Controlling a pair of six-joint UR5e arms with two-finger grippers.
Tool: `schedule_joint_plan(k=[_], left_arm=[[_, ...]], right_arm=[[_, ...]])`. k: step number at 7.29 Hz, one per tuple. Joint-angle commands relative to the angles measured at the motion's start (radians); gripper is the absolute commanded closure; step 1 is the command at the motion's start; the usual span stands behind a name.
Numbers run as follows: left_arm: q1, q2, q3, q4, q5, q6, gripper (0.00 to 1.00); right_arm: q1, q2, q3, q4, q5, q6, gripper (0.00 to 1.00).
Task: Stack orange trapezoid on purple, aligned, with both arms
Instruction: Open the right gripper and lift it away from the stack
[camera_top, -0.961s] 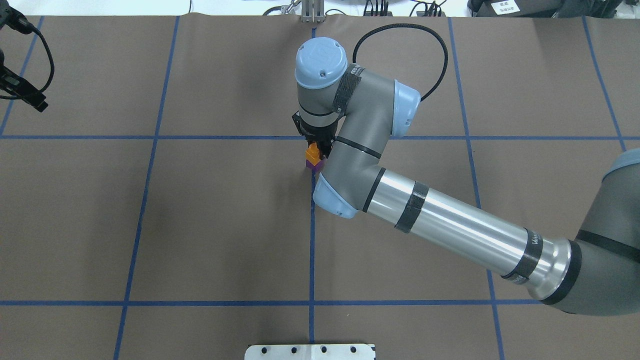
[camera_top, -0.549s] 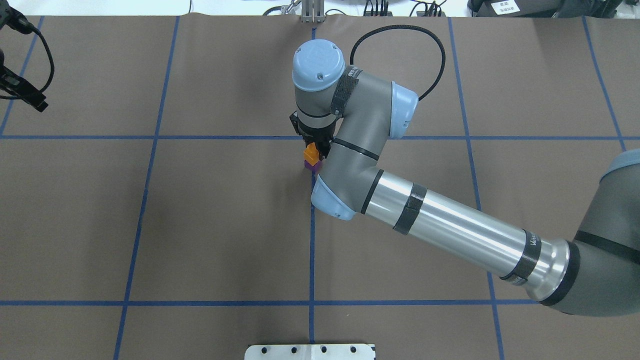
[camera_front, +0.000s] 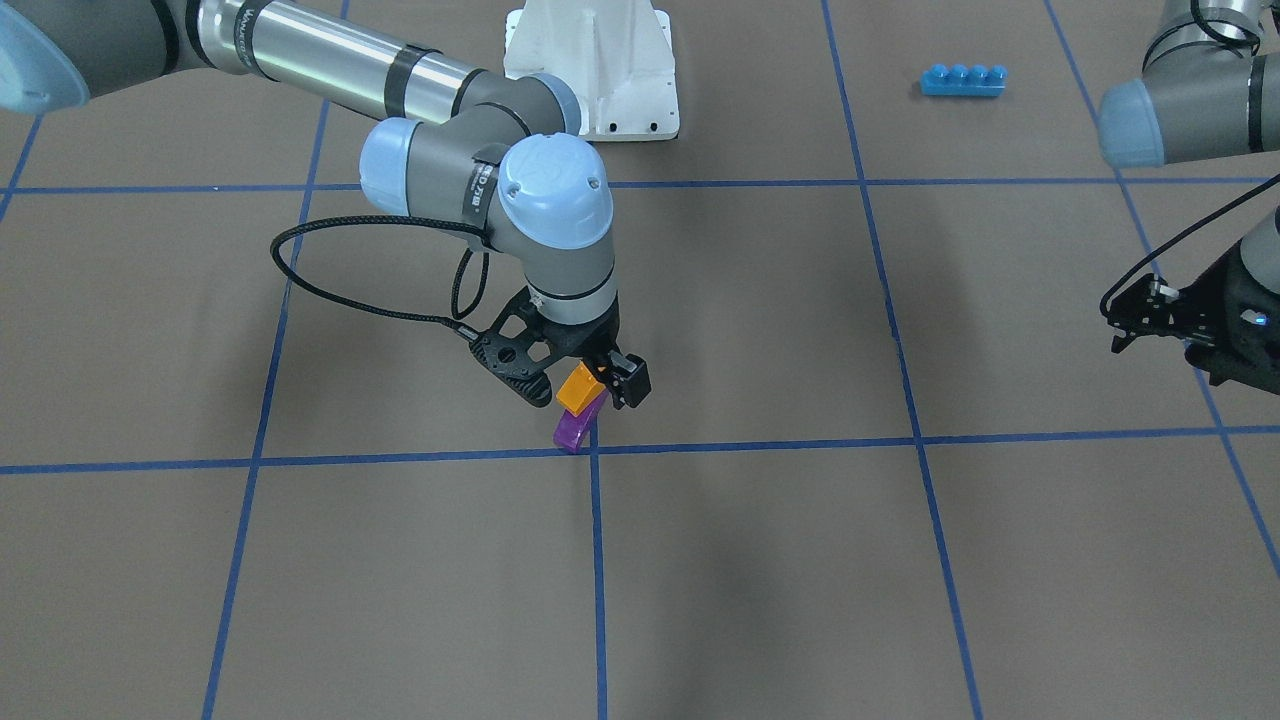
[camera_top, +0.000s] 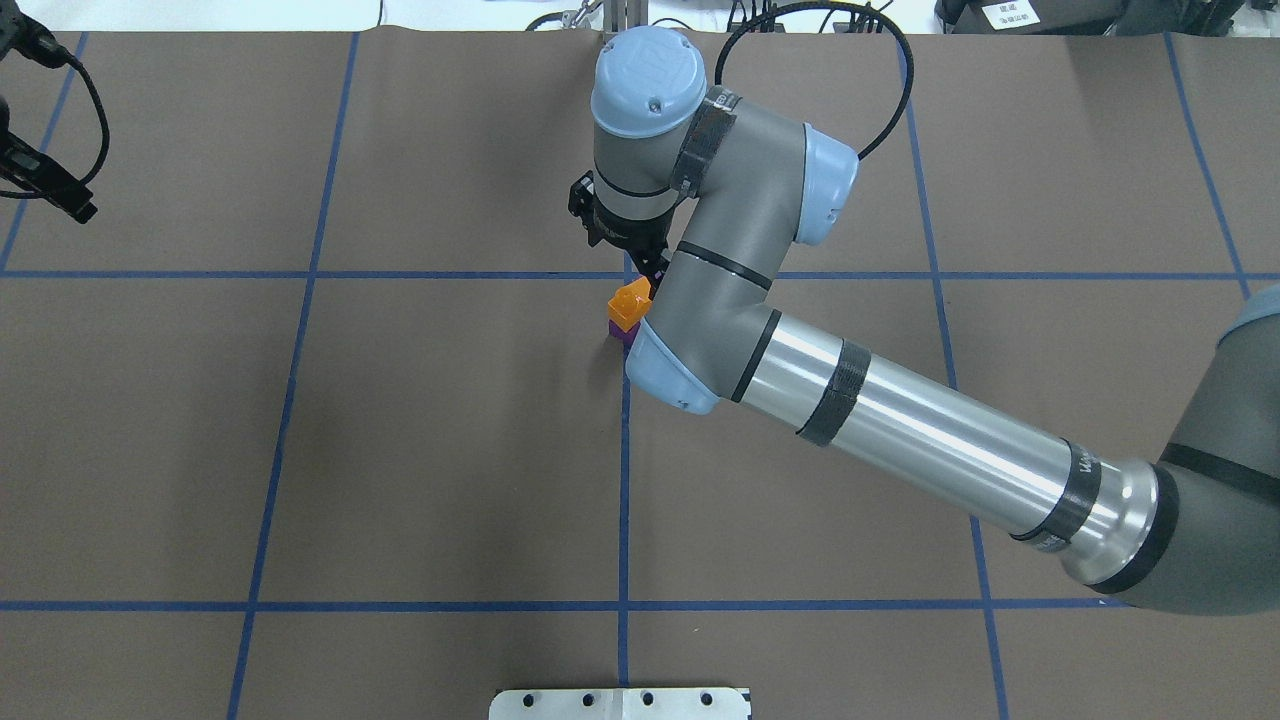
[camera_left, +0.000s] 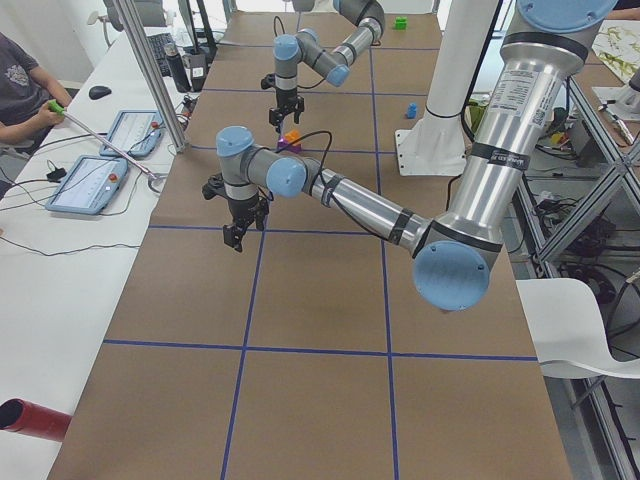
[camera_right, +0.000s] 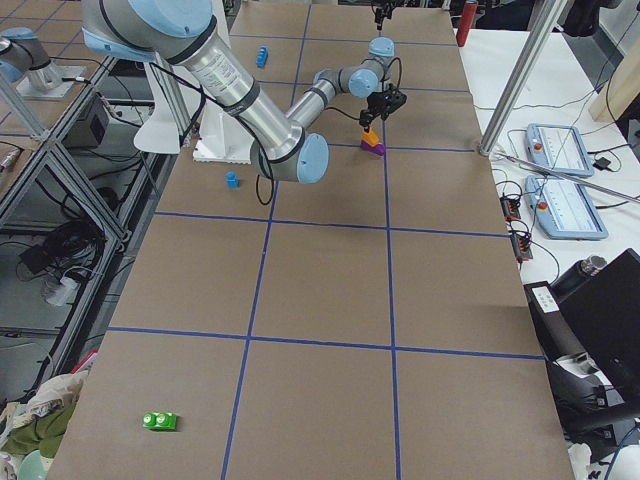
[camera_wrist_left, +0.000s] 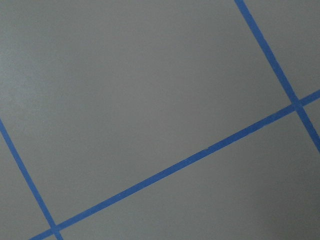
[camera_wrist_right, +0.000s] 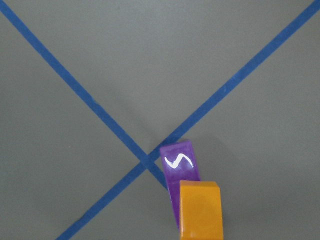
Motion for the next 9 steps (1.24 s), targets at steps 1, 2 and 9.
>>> schedule_joint_plan(k=[1, 2, 9], left_arm=[[-0.011, 0.004, -0.001, 0.0, 0.0, 0.04, 0.0], [-0.06, 0.005, 0.002, -0.001, -0.002, 0.074, 0.0], [-0.345, 0.238, 0.112, -0.07, -0.003, 0.257, 0.0]], right_arm=[[0.104, -0.064, 0.218, -0.142, 0.067, -0.156, 0.0], [0.157, -0.171, 0.412, -0.289, 0.087, -0.36, 0.0], [0.81, -0.902, 0.543, -0.357, 0.279, -1.697, 0.0]])
